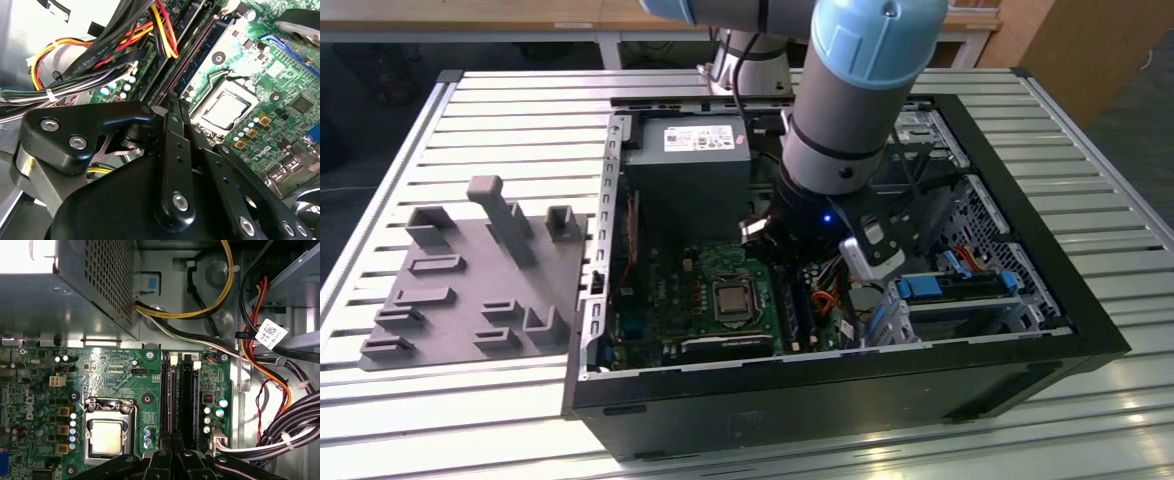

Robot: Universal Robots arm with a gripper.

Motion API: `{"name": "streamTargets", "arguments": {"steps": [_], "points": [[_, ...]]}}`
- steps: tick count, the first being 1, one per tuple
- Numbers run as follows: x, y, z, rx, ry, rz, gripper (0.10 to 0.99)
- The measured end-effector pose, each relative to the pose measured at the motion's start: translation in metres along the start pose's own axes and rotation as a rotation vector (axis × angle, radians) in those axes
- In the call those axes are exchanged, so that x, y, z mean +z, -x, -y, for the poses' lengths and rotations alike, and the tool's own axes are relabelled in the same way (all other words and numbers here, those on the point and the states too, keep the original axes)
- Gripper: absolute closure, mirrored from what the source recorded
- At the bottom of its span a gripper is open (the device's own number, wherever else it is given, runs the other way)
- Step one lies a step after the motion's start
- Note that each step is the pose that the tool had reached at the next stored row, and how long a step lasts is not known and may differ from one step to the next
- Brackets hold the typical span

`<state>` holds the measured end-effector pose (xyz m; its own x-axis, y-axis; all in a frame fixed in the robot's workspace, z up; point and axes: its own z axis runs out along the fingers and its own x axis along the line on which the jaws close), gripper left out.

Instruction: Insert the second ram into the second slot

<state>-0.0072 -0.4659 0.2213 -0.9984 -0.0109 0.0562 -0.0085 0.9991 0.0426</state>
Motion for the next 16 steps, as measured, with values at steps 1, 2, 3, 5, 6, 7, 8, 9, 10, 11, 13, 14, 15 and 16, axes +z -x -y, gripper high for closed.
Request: {"name": "streamTargets", "arguments": {"steps": [1,2,3,5,6,7,8,9,10,11,13,14,15,16], "points": [[0.0004,0.0,0.0,0.0,0.0,-0.0002,0.969],[0.001,0.0001,0.0,0.0,0.0,-0.0003,0.969],[0.0013,0.0001,0.0001,0.0,0.0,-0.0005,0.969],[0.0017,0.0001,0.0001,0.0,0.0,-0.0006,0.969],[0.0017,0.0001,0.0001,0.0,0.0,-0.0005,0.969],[0.0017,0.0001,0.0001,0.0,0.0,-0.0005,0.969],[0.0018,0.0001,0.0001,0.0,0.0,-0.0005,0.969],[0.0018,0.0001,0.0001,0.0,0.0,-0.0006,0.969],[0.0018,0.0001,0.0,0.0,0.0,-0.0005,0.969],[0.0014,0.0001,0.0,0.0,0.0,-0.0005,0.969],[0.0006,0.0001,-0.0001,0.0,0.001,-0.0004,0.969],[0.0001,0.0,0.0,0.0,0.0,-0.0005,0.969],[-0.0004,0.0,0.0,0.0,0.0,-0.0006,0.969],[-0.0006,0.0,-0.0001,0.0,0.0,-0.0006,0.969]]}}
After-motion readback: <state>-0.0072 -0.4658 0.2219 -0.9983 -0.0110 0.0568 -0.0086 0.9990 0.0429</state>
